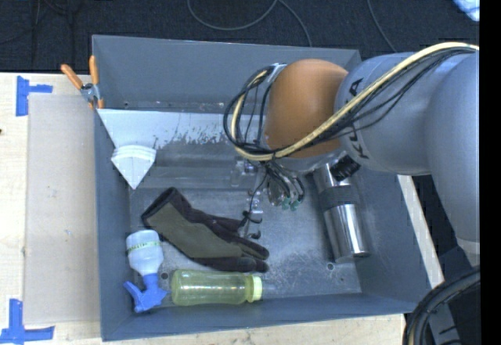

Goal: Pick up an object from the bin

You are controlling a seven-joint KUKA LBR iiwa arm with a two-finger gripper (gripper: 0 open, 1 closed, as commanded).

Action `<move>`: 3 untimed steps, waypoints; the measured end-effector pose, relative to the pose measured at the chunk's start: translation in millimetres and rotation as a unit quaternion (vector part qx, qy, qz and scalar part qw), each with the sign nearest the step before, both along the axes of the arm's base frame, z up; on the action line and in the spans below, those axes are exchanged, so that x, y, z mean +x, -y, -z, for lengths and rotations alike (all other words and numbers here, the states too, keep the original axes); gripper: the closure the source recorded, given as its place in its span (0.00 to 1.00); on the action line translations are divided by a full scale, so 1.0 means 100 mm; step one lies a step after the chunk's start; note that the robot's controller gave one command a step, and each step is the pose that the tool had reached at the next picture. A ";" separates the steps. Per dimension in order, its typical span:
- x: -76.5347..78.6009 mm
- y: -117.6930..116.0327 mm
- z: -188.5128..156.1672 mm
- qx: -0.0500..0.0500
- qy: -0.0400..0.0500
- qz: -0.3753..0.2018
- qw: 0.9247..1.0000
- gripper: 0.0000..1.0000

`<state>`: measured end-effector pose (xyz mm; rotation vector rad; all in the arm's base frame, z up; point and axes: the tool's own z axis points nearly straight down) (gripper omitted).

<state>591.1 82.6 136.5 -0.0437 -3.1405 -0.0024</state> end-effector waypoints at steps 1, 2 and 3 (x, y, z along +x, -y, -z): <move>-0.30 0.06 0.39 -0.001 -0.002 -0.039 0.999 0.00; -0.57 0.07 0.75 -0.001 -0.001 -0.069 0.998 1.00; -0.55 0.07 0.73 0.000 -0.002 -0.074 0.997 1.00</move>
Offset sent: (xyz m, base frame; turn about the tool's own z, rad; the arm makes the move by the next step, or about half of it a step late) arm -0.0254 -0.0087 -0.0412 -0.2535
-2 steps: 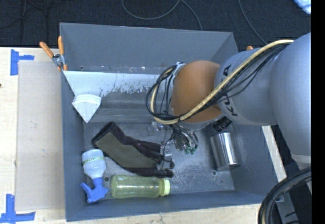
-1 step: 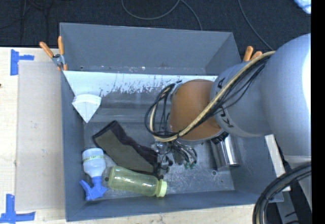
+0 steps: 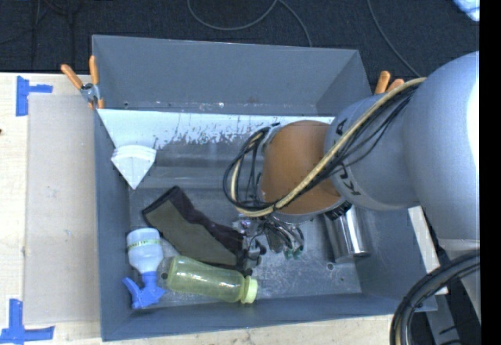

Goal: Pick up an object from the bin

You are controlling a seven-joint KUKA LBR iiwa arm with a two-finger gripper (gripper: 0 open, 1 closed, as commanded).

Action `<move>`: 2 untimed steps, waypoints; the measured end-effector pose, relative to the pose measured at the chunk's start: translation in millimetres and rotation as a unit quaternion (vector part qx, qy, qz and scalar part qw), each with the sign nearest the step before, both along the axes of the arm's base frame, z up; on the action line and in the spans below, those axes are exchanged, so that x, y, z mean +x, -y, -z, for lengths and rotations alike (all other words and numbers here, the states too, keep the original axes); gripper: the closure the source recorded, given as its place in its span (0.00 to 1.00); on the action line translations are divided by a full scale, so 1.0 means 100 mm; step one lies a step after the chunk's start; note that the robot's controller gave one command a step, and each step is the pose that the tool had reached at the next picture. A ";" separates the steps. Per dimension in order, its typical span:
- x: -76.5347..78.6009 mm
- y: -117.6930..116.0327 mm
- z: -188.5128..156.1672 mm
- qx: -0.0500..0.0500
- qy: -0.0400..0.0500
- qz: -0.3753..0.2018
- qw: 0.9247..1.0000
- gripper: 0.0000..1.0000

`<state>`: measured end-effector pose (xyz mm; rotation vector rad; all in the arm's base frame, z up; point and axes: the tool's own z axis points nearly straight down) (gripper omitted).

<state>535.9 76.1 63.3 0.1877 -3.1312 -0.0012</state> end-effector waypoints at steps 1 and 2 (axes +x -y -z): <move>0.17 -0.07 -1.21 0.000 0.001 0.000 1.000 1.00; 0.17 -0.07 -1.21 0.000 0.001 0.000 1.000 1.00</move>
Offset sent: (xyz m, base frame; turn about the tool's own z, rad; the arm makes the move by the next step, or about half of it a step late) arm 0.0000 0.0000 0.0000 0.0000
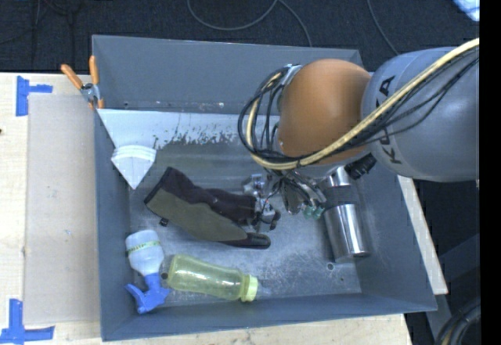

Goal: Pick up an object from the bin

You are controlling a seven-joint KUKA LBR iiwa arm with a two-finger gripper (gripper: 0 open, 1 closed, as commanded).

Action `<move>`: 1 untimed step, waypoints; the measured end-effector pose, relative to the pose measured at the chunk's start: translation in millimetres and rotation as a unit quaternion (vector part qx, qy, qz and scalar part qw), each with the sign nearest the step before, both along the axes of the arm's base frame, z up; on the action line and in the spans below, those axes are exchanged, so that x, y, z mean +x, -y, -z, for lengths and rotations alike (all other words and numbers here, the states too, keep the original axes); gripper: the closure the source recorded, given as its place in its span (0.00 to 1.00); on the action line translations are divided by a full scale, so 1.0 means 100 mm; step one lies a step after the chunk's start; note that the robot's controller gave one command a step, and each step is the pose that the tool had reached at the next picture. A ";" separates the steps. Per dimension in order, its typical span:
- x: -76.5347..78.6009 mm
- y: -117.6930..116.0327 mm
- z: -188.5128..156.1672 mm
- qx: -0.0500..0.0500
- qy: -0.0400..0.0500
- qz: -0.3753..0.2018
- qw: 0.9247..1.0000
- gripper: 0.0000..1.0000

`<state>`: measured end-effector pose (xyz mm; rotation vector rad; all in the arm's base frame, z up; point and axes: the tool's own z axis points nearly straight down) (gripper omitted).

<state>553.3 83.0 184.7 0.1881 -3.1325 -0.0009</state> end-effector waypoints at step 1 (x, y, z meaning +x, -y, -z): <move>0.03 0.00 -0.42 -0.001 -0.004 -0.001 1.000 1.00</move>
Offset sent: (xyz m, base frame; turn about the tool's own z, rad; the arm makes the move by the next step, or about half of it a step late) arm 0.0029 -0.0156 0.1915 0.0006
